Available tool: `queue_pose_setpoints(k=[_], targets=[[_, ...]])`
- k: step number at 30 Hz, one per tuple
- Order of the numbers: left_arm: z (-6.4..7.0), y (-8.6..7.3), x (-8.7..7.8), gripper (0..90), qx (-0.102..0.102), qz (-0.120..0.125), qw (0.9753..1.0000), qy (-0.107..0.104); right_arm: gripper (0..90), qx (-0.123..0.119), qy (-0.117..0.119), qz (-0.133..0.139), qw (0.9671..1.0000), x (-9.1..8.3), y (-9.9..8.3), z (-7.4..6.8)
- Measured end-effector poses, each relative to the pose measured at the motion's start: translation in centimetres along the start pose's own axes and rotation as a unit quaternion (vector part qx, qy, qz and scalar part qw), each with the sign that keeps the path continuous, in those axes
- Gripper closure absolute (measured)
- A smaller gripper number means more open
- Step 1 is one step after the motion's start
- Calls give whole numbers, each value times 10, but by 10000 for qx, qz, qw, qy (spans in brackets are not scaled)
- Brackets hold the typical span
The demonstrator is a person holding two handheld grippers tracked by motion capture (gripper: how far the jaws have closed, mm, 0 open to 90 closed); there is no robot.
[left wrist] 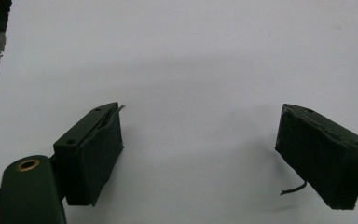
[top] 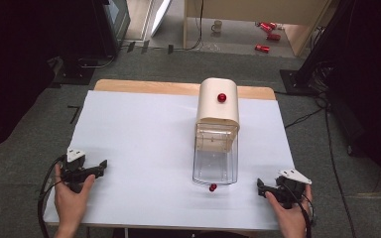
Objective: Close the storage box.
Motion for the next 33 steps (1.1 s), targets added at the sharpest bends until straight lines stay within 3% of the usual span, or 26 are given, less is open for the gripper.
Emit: queue_pose_setpoints(k=[6, 9, 10, 11, 17, 22, 30, 33], targets=[[1, 0, 0, 147, 25, 5, 10000, 27, 2, -39, 60, 37, 10000, -3, -2, -15], [1, 0, 0, 147, 32, 0, 10000, 37, 2, -131, 181, 114, 9997, -6, -2, -33], [1, 0, 0, 147, 32, 0, 10000, 37, 2, -131, 181, 114, 9997, -6, -2, -33], [1, 0, 0, 147, 39, 0, 10000, 39, 2, -158, 312, 130, 9993, -7, -2, -44], [1, 0, 0, 147, 43, 2, 10000, 45, 18, -348, 547, 156, 9978, -11, -2, -70], [2, 0, 0, 147, 53, 1, 10000, 51, 67, -451, 581, 234, 9970, -15, -2, -80], [2, 0, 0, 147, 62, -1, 10000, 56, 77, -537, 913, 188, 9942, -22, -6, -100], [2, 0, 0, 147, 66, -1, 10000, 61, 135, -616, 962, 223, 9932, -23, -7, -108]])
Point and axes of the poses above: each handheld gripper's, and its own axes: x roughly forward along the jaws, y roughly out of its top, z roughly to its right, the point moved 2 cm from there along x, roughly forward along the jaws, and after that the axes turned 15 degrees about y, right-handed, at the moved point
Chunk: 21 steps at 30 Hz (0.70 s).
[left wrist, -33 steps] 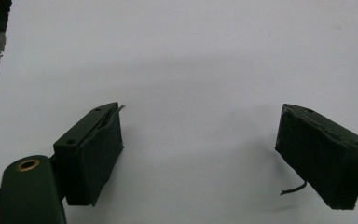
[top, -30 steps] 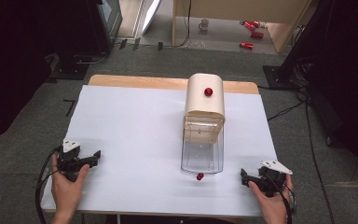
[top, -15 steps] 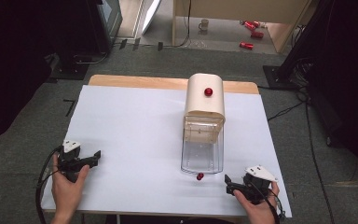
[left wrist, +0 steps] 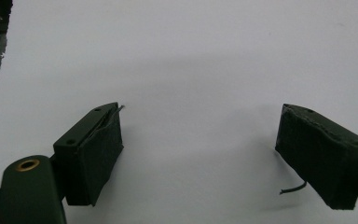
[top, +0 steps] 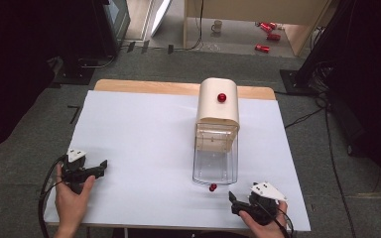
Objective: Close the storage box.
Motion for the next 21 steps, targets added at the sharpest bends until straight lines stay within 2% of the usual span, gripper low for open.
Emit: queue_pose_setpoints(k=[10, 14, 21], targets=[[0, 0, 0, 146, 14, 1, 10000, 12, 135, 58, 371, 46, 9993, 6, 4, -19], [0, 0, 0, 147, 26, -4, 10000, 17, 134, 34, 442, 66, 9990, 11, 8, -26], [0, 0, 0, 146, 35, -4, 10000, 21, 128, 53, 406, 168, 9990, 17, 16, -35]])
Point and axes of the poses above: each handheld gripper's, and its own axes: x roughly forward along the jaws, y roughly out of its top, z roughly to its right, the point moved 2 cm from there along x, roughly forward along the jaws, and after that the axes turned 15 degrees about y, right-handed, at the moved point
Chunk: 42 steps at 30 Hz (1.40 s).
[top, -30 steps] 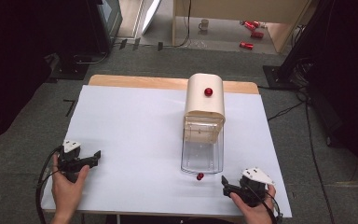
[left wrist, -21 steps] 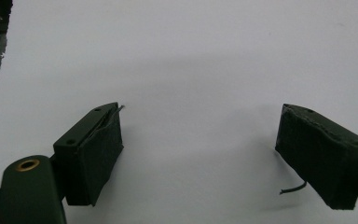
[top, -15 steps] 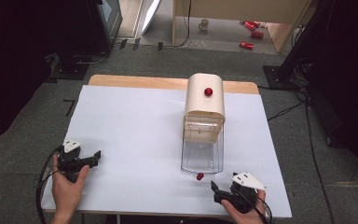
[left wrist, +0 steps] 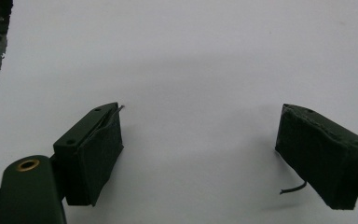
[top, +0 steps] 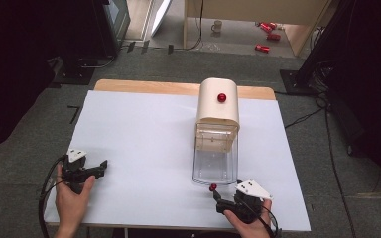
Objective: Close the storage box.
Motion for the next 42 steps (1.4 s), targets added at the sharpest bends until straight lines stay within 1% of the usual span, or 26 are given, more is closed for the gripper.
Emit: queue_pose_setpoints(k=[3, 10, 13, 21, 27, 34, 42], targets=[[0, 0, 0, 146, 6, -3, 10000, 6, 128, -37, 5, 4, 10000, 3, 2, -3], [0, 0, 0, 146, 13, -5, 10000, 15, 144, -82, 24, 11, 10000, 3, 3, -4], [1, 0, 0, 147, 11, -5, 10000, 19, 156, -155, 63, 32, 9999, 2, 5, -7], [1, 0, 0, 146, 17, -7, 10000, 26, 154, -191, 66, 12, 9998, 2, 6, -7], [1, 0, 0, 146, 22, -8, 10000, 29, 147, -251, -18, 32, 9997, 8, 4, -5], [1, 0, 0, 146, 30, -9, 10000, 36, 148, -274, -49, 43, 9996, 7, 5, -7], [1, 0, 0, 146, 38, -7, 10000, 42, 154, -258, -24, 206, 9995, 0, 12, -8]])
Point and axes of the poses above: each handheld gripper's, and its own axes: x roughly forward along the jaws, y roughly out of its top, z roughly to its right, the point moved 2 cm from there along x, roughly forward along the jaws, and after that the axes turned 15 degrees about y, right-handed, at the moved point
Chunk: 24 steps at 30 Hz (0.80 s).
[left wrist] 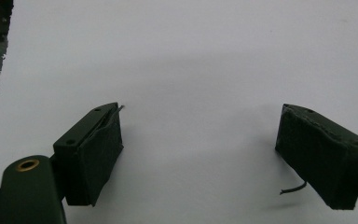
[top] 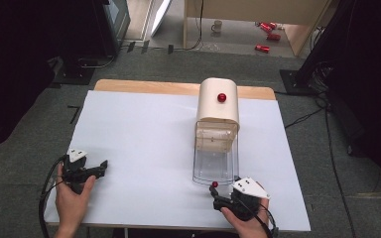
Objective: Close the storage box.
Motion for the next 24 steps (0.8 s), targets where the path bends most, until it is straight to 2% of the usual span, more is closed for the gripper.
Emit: queue_pose_setpoints(k=[12, 24], targets=[[0, 0, 0, 146, 4, 1, 10000, 5, 152, 78, 34, 13, 10000, -2, 10, 1], [0, 0, 0, 146, 8, 1, 10000, 9, 151, 146, 48, 83, 9998, -1, 29, 5]])
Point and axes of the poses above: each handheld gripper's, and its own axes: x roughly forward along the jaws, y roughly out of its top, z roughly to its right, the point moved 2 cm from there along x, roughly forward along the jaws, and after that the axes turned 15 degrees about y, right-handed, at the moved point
